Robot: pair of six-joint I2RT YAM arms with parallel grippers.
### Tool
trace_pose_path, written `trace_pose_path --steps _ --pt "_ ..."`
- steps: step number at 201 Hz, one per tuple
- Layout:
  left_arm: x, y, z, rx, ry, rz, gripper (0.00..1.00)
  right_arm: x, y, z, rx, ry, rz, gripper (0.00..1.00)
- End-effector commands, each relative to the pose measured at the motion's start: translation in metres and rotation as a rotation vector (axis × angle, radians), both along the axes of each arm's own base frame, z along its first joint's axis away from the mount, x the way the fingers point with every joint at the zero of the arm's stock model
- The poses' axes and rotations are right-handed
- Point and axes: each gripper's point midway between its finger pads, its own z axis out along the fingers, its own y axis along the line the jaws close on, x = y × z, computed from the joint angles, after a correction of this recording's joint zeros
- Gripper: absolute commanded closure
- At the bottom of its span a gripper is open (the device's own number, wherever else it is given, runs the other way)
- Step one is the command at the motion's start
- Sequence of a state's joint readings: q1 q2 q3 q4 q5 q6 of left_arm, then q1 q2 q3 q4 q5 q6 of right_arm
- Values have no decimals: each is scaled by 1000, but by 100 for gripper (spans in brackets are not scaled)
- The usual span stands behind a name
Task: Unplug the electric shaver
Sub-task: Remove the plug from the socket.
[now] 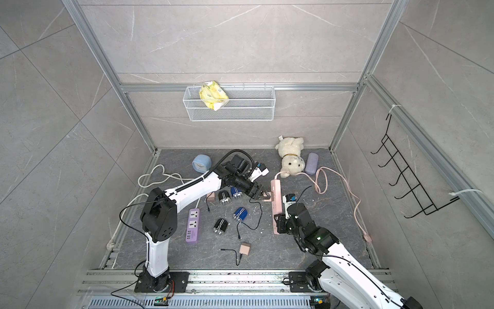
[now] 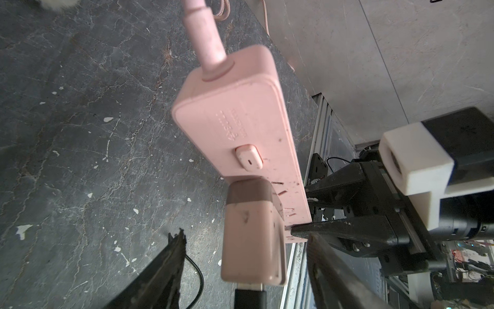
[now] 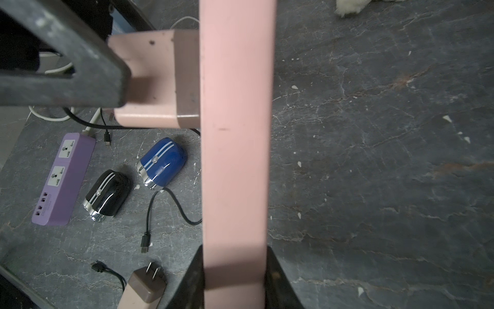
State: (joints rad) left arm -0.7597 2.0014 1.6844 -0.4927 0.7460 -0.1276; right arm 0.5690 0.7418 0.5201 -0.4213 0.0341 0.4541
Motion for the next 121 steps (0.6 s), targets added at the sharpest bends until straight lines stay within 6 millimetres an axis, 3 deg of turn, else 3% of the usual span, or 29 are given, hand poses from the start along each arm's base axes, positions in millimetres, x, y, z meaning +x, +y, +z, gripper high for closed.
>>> trace_pose_path --steps 1,121 --pt "-3 -9 16 -54 -4 -38 39 11 8 27 33 -90 16 100" --pt "-23 -20 18 -97 72 -99 57 10 7 24 28 -86 14 100"
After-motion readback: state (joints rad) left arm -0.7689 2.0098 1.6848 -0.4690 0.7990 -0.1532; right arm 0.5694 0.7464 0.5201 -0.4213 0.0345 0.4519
